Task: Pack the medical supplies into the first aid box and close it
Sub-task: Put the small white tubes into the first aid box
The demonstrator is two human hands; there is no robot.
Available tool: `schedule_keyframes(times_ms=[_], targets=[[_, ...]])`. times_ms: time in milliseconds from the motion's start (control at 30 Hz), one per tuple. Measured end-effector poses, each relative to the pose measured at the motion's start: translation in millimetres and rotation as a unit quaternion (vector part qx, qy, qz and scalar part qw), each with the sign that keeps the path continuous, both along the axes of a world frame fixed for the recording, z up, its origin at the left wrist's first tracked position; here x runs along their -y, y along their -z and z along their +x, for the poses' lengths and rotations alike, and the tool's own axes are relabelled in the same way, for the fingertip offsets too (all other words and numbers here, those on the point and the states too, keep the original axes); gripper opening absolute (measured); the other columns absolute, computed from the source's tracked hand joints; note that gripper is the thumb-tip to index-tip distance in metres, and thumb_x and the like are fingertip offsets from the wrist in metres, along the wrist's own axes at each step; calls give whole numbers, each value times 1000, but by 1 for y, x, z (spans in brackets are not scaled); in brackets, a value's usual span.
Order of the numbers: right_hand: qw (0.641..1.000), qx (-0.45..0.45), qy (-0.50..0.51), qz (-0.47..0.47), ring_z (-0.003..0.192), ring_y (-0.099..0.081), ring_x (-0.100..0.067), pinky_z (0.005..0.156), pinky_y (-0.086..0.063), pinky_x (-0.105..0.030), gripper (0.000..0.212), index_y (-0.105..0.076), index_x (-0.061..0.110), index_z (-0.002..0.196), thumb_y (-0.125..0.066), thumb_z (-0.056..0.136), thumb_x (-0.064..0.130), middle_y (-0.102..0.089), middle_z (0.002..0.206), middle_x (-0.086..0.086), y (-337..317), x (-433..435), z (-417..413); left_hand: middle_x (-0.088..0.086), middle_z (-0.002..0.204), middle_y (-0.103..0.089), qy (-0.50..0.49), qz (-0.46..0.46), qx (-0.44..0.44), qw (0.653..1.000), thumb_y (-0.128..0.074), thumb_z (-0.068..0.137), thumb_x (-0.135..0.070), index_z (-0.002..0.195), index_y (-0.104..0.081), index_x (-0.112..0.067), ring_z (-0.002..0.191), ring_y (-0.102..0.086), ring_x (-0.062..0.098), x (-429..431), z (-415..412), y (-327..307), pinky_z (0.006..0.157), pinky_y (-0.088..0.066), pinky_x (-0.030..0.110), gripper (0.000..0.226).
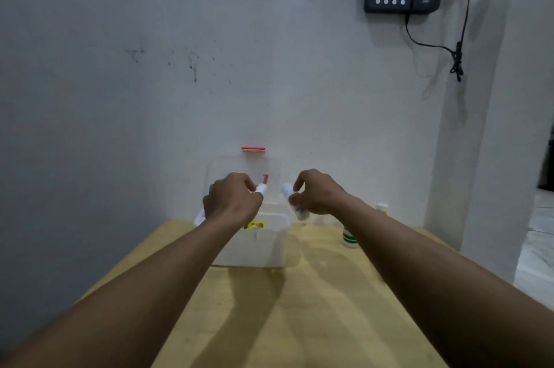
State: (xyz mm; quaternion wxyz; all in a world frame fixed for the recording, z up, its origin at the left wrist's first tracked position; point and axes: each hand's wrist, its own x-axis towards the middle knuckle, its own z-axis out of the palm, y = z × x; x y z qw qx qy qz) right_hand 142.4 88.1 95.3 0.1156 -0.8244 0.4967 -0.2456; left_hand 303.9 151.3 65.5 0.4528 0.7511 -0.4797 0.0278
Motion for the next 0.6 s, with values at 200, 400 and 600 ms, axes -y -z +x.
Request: schedule_keyframes(times_ms=[200,400,600], targets=[[999,20,-40,24,83,-70,-27,74,-61,-40,23,-69,3,102,-68,87,19,-71,96,-13,-3,3,50,-1,90,-73,-15,28,24,999,-69,73,-40,81,-67,-30,86,-66,25,-7,52,2,83,-55,41,13],[998,21,-47,48,82,-73,-30,73,-62,-44,26,-68,0,103,-72,85,19,-74,92,-17,7,16,92,-1,98,-73,-10,74,22,997,-70,71,-35,89,-71,-29,92,-65,24,-8,87,14,85,-55,41,20],[998,1,-36,51,75,-72,-26,67,-63,-41,24,-68,3,97,-74,82,20,-71,90,-14,22,32,121,-2,99,-73,14,113,53,992,-70,75,-35,90,-74,-30,92,-64,22,-3,101,25,87,-53,43,17]])
